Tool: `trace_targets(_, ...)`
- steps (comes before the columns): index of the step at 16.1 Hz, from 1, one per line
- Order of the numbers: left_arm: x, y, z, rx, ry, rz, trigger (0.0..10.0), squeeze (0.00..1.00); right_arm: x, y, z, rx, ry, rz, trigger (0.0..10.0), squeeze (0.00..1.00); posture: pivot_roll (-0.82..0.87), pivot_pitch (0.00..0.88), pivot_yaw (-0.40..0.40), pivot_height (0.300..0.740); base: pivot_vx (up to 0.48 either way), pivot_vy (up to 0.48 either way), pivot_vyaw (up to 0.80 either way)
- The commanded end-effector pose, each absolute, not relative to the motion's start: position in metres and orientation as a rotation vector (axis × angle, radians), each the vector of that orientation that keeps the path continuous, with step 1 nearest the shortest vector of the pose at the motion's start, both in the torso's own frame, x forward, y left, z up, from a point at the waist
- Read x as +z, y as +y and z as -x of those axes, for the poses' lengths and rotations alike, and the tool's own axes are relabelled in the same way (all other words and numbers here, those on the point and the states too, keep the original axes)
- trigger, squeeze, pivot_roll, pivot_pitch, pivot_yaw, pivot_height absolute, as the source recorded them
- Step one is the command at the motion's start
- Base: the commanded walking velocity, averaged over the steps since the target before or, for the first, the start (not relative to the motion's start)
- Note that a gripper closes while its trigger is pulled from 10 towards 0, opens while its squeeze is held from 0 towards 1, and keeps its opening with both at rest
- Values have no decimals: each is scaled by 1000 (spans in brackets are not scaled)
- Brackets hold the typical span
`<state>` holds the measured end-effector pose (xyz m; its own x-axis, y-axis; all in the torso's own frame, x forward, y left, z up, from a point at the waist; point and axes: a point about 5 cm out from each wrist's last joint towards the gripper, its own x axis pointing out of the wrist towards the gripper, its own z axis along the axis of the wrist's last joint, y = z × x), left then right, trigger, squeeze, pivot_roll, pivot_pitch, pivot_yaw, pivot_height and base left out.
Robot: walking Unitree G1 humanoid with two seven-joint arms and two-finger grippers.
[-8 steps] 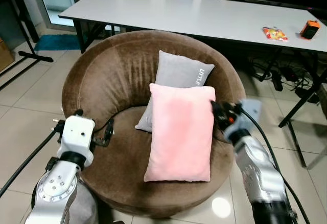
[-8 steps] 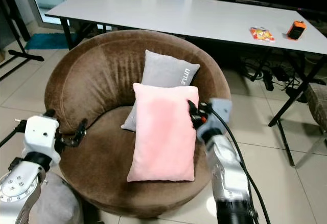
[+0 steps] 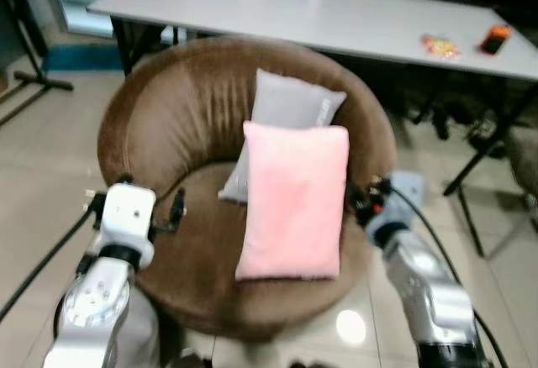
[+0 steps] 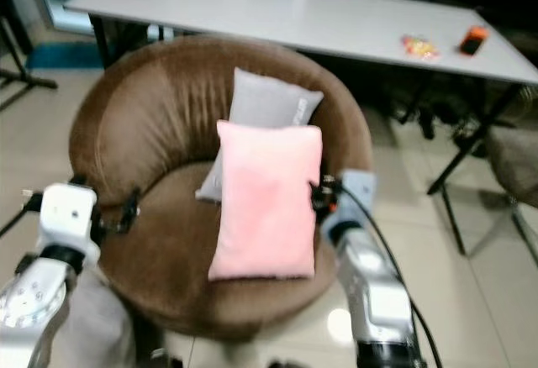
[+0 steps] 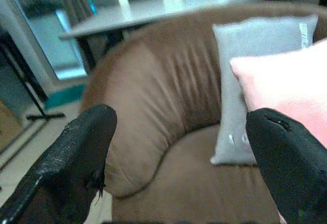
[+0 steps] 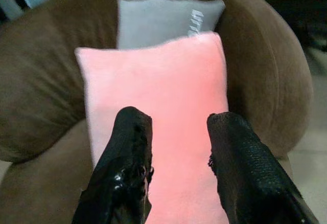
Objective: Move the pillow to the sofa from floor
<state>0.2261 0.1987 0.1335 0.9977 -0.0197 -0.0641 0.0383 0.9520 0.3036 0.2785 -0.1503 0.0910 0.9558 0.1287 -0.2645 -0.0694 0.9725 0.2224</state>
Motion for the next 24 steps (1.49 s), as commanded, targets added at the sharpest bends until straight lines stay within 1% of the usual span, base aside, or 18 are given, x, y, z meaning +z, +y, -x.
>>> trace_targets(1, 132, 199, -223, -17, 66, -305, 10000, 0, 98, -156, -282, 81, 271, -194, 10000, 0, -7, 0, -83, 740, 0, 0, 0)
trace_targets(6, 131, 200, -223, 6, 65, -302, 10000, 0, 101, -157, -286, 121, 282, -151, 10000, 0, -10, 0, -92, 740, 0, 0, 0)
trace_targets(7, 131, 200, -223, 11, 65, -297, 10000, 0, 102, -156, -285, 158, 282, -142, 10000, 0, -11, 0, -95, 740, 0, 0, 0)
trace_targets(10, 132, 201, -222, 41, 54, -266, 10000, 0, 105, -150, -284, 220, 282, -156, 10000, 0, -12, 0, -111, 740, 0, 0, 800)
trace_targets(14, 131, 205, -220, 61, 55, -249, 10000, 0, 105, -150, -280, 214, 289, -236, 10000, 0, -9, 0, -115, 740, 0, 0, 800)
trace_targets(16, 131, 204, -220, 59, 54, -244, 10000, 0, 106, -150, -280, 220, 288, -236, 10000, 0, -9, 0, -116, 740, 0, 0, 800)
trace_targets(17, 131, 204, -220, 58, 54, -242, 10000, 0, 106, -150, -280, 221, 288, -233, 10000, 0, -9, 0, -116, 740, 0, 292, 800)
trace_targets(20, 131, 204, -220, 55, 54, -239, 10000, 0, 108, -147, -280, 266, 283, -213, 10000, 0, -8, 0, -119, 740, 0, 325, 0)
trace_targets(23, 130, 203, -220, 56, 55, -239, 10000, 0, 106, -148, -281, 253, 293, -196, 10000, 0, -5, 0, -124, 740, 0, 325, 0)
trace_targets(24, 130, 204, -220, 58, 53, -239, 10000, 0, 105, -149, -281, 246, 290, -193, 10000, 0, 0, 0, -128, 740, 0, 0, 0)
